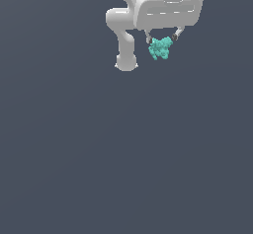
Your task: Pick up the object and move it to a goal position.
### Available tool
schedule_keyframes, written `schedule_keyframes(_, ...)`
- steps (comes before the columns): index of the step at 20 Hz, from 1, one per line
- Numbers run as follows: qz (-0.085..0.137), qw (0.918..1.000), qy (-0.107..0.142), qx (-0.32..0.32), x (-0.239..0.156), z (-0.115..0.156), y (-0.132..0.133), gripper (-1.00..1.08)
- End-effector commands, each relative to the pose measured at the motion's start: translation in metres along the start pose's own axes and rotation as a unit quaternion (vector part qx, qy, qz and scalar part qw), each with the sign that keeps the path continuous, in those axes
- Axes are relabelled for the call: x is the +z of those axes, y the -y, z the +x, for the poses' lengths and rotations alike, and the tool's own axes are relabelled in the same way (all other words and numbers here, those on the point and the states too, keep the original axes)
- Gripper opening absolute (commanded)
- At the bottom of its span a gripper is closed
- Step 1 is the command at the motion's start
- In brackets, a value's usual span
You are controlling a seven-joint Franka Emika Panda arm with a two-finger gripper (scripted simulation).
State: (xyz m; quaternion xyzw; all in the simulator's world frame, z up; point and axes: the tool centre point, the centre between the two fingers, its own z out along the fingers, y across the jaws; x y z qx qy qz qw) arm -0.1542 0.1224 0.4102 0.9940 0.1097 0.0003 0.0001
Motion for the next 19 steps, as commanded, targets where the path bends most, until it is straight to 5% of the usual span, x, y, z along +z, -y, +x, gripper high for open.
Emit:
schedule_keyframes(1, 0.000, 1.0000, 0.000, 0.000, 0.000, 0.000, 0.000, -1.00)
schedule_keyframes(19, 0.000, 1.0000, 0.000, 0.000, -0.029, 0.017, 0.005, -1.00)
